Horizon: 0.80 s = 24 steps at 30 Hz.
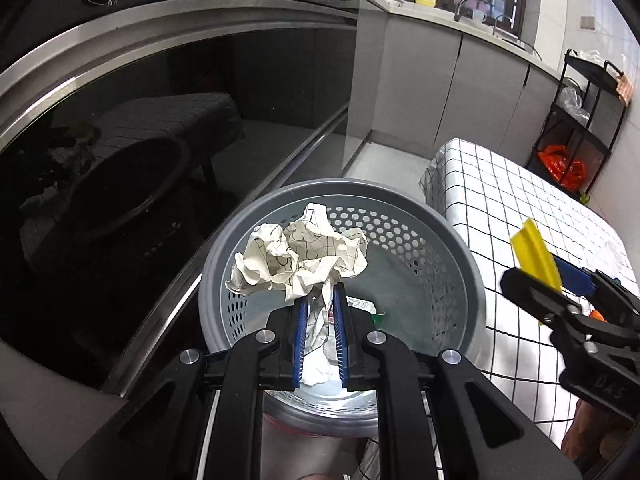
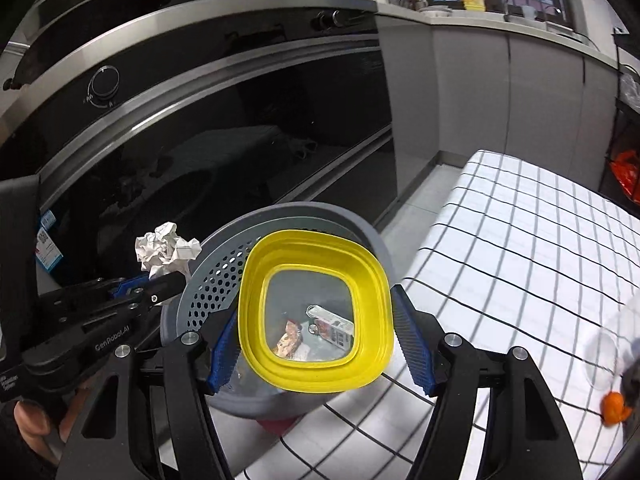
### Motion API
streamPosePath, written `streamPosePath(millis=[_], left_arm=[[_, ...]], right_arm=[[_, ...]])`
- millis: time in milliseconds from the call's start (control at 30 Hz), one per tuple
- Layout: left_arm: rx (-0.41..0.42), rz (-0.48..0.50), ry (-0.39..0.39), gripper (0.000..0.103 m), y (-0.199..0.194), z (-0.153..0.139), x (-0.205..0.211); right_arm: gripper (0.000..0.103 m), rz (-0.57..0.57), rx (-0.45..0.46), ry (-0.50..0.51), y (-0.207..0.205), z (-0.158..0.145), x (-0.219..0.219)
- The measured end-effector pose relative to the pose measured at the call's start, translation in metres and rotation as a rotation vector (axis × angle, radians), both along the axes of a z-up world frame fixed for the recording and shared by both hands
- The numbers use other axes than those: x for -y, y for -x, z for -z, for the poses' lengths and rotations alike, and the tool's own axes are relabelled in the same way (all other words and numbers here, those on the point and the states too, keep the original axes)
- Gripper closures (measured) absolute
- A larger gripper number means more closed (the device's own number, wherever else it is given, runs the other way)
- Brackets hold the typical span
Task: Collect trash
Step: 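Carry the lid and paper with both tools over the grey basket, then open both tools to drop the lid and paper into the basket, then move both tools back over the table toward the cup and blue nozzle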
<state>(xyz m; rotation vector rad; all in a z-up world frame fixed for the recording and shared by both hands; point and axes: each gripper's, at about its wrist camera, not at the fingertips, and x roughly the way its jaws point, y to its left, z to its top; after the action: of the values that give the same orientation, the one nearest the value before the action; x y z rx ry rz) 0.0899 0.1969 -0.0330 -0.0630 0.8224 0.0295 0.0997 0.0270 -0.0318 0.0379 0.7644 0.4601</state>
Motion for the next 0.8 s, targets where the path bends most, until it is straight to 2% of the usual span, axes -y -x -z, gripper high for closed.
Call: streamPosePath(millis=[200,467,567,667,733,800], left_arm=[[-0.028,-0.012,0.022,0.09,-0.006,0.006,-0.007],[-0.047,-0.03,0.039,0.09,-0.012,0.008,-0.012],[-0.054,-0.043,0.05,0.087,-0.012,0.009,-0.016],[-0.045,-0.06,0.052,0.078,-0.01,0.006,-0.019],[-0.036,-0.068,0.055,0.06,-0.009,0.004,-0.021],[-0.021,-0.074,0.052,0.054,-0.007,0.002,-0.021]], right_arm=[[0.037,-0.022,-0.033,0.024,-0.018,0.015,-0.014],[0.037,-0.04,-0.047,0.002,-0.02,0.015,-0.014],[0.036,-0.046,-0.051,-0.013,-0.019,0.014,-0.013],[0.028,-0.043,-0.047,-0.026,-0.019,0.012,-0.012],[0.027,-0.04,-0.047,-0.029,-0.018,0.011,-0.011],[0.027,-0.034,-0.048,-0.026,-0.018,0.011,-0.009]])
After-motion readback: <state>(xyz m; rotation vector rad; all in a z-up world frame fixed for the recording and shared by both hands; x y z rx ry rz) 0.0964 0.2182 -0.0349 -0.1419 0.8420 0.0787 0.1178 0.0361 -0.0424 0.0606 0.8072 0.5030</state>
